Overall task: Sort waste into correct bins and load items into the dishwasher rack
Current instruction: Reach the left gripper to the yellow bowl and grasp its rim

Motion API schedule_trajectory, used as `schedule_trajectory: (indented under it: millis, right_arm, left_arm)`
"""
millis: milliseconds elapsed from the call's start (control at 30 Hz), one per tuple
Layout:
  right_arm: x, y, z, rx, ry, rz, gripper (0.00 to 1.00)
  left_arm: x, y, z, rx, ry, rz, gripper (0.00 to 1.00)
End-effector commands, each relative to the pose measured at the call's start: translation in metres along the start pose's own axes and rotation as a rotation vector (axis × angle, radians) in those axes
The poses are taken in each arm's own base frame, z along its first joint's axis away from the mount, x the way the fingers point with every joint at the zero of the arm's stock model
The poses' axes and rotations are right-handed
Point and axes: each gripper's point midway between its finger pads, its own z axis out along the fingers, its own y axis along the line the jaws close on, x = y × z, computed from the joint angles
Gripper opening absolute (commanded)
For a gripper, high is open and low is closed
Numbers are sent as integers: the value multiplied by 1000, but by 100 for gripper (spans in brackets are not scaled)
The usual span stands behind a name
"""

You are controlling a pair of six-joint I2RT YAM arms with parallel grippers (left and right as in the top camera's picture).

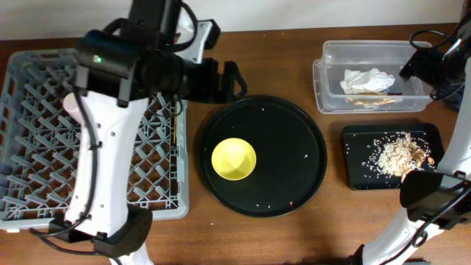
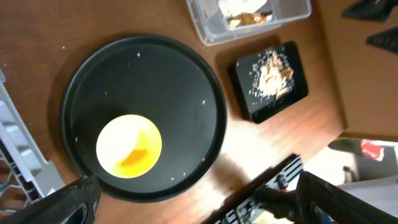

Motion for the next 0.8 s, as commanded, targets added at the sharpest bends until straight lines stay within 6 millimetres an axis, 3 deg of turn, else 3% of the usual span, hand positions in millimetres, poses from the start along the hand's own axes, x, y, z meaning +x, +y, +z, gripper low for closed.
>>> schedule_trajectory:
  millis: [0, 100, 233, 433, 633, 767]
  right_arm:
    - [-2, -2, -5, 2, -19, 0, 99]
    - [-2, -2, -5, 2, -18, 0, 99]
    - [-2, -2, -5, 1, -18, 0, 99]
    - [-2, -2, -5, 2, -19, 0, 99]
    - [-2, -2, -5, 2, -19, 0, 99]
    - [-2, -2, -5, 2, -18, 0, 98]
  left_arm:
    - [23, -12, 21, -29, 88, 90, 99]
    - [49, -20, 59, -31, 216, 168, 99]
    - [83, 2, 112, -170, 348, 218, 99]
    - [134, 26, 184, -202, 465, 207, 99]
    - [162, 57, 234, -211, 458, 182, 99]
    - [172, 75, 254, -261, 414, 75, 96]
